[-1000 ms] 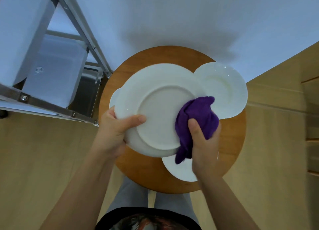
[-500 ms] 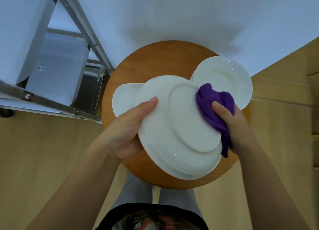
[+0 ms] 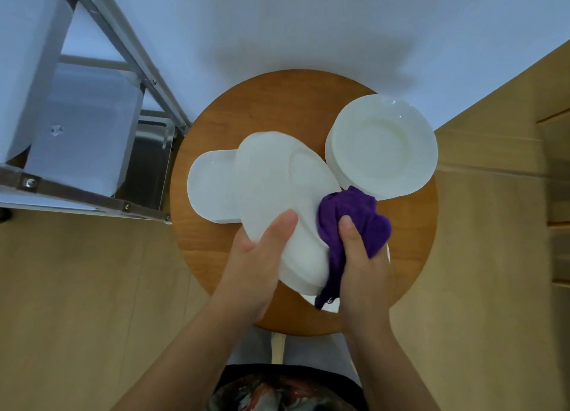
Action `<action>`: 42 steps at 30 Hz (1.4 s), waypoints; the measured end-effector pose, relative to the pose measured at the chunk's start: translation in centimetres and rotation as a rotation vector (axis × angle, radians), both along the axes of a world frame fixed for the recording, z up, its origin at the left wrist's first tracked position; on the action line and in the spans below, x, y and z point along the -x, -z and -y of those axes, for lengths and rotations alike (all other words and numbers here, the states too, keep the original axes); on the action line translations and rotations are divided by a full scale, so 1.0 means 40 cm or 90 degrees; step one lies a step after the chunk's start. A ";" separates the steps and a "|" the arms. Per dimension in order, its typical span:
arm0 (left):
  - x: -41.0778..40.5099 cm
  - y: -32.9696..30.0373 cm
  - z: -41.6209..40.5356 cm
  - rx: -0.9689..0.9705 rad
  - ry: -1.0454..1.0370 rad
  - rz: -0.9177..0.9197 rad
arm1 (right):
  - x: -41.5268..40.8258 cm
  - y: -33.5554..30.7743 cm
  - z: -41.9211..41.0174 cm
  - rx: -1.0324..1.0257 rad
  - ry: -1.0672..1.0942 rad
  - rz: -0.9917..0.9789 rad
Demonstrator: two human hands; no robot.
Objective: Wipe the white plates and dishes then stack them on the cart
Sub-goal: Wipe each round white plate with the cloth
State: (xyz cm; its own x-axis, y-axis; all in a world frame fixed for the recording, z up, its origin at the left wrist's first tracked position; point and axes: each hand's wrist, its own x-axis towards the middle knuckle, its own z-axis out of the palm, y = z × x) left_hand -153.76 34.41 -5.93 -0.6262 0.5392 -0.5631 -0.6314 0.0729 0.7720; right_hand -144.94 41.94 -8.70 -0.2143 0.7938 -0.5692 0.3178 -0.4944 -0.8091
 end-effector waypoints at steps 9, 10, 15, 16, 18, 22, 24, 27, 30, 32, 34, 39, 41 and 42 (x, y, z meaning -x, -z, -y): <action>-0.017 -0.036 0.006 -0.083 0.312 -0.206 | 0.023 0.001 -0.097 0.051 0.003 -0.017; -0.018 -0.032 0.006 -0.072 0.332 -0.218 | 0.033 0.004 -0.104 0.066 -0.010 -0.007; -0.009 -0.015 0.008 0.016 0.390 -0.241 | 0.064 -0.006 -0.073 0.082 -0.077 -0.035; -0.012 -0.014 0.012 0.025 0.390 -0.241 | 0.064 -0.012 -0.066 0.091 -0.085 -0.059; -0.022 -0.006 0.022 0.051 0.383 -0.247 | 0.055 -0.024 -0.054 0.131 -0.083 -0.103; -0.030 0.020 0.020 0.100 0.451 -0.348 | 0.021 -0.039 -0.032 0.246 0.048 -0.248; -0.020 0.024 0.010 0.127 0.505 -0.427 | 0.001 -0.042 -0.037 0.273 0.066 -0.285; -0.003 0.037 -0.006 0.207 0.615 -0.636 | -0.029 -0.048 -0.059 0.313 0.015 -0.265; -0.030 0.075 -0.006 0.291 0.771 -0.841 | -0.054 -0.047 -0.095 0.292 0.009 -0.260; -0.066 0.089 -0.013 0.294 0.846 -0.860 | -0.068 -0.050 -0.126 0.251 0.002 -0.228; -0.090 0.095 -0.022 0.297 0.925 -0.825 | -0.097 -0.047 -0.153 0.218 -0.033 -0.133; -0.161 0.145 -0.043 0.315 1.064 -0.752 | -0.189 0.020 -0.178 0.202 -0.001 0.050; -0.168 0.170 -0.038 0.320 1.029 -0.674 | -0.221 0.060 -0.180 0.207 0.051 0.071; -0.162 0.183 -0.029 0.313 0.968 -0.609 | -0.235 0.078 -0.183 0.211 0.073 0.075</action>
State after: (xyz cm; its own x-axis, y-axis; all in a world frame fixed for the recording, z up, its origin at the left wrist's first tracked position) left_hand -147.30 35.57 -13.24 0.0182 0.7890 -0.6141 0.7626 0.3863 0.5189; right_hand -135.53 49.25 -11.82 -0.0525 0.5766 -0.8154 0.3270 -0.7616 -0.5596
